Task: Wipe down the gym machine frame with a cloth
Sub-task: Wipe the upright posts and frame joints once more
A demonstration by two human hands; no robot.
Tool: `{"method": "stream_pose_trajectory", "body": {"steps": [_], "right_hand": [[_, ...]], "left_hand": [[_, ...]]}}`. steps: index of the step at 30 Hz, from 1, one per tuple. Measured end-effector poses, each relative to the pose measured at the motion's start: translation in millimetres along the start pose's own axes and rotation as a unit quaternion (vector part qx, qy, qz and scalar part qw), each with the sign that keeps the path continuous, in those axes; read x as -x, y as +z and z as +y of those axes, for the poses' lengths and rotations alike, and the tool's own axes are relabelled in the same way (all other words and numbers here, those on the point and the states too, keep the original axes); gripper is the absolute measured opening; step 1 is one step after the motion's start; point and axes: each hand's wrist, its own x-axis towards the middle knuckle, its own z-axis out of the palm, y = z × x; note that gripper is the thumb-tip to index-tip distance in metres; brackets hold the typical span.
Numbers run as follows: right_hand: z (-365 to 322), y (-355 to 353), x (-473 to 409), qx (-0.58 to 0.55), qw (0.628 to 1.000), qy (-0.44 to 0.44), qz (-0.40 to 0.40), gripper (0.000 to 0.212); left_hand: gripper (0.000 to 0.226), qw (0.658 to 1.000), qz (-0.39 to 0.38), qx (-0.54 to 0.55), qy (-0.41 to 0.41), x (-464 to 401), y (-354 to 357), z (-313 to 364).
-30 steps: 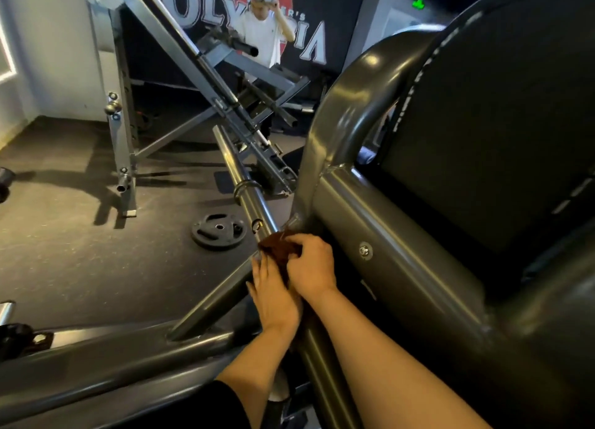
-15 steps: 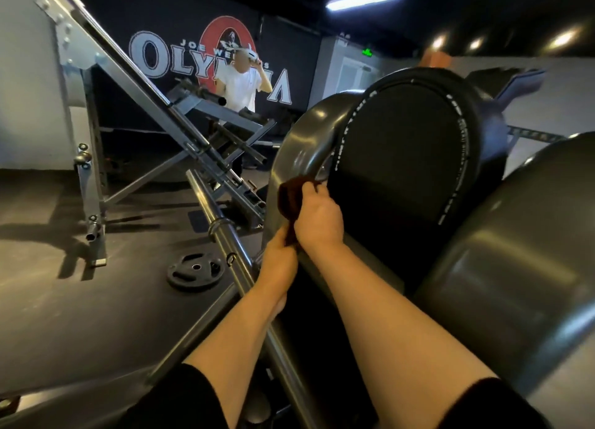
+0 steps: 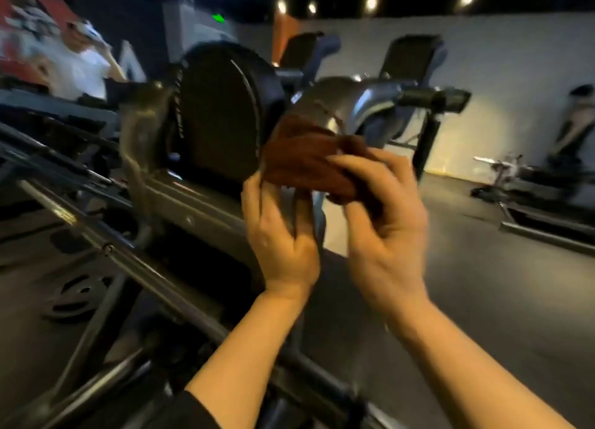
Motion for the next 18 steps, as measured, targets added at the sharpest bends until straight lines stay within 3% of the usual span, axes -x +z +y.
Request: {"method": "stream_pose_trajectory", "body": {"steps": [3,7,10,12,15,18], "right_hand": [[29,-81,51,-0.020,0.980,0.196,0.033,0.031],[50,-163,123,0.041,0.929,0.359,-0.076,0.024],[55,-187,166,0.115,0.887,0.348,-0.281,0.012],[61,-187,187,0.123,0.864,0.309,-0.379,0.016],[66,-193,199,0.081,0.866,0.290,-0.398,0.020],[71,-220,206,0.055,0.861,0.296,-0.410,0.017]], "left_hand": [[0.025,0.995,-0.102,-0.012,-0.006,85,7,5],[0.021,0.959,-0.266,-0.044,-0.088,174,-2,8],[0.016,0.936,-0.314,-0.116,-0.107,207,-9,16],[0.018,0.924,-0.322,-0.166,-0.122,218,-13,22],[0.024,0.906,-0.300,-0.252,-0.159,239,-9,37],[0.033,0.893,-0.215,-0.319,-0.232,267,3,58]]}}
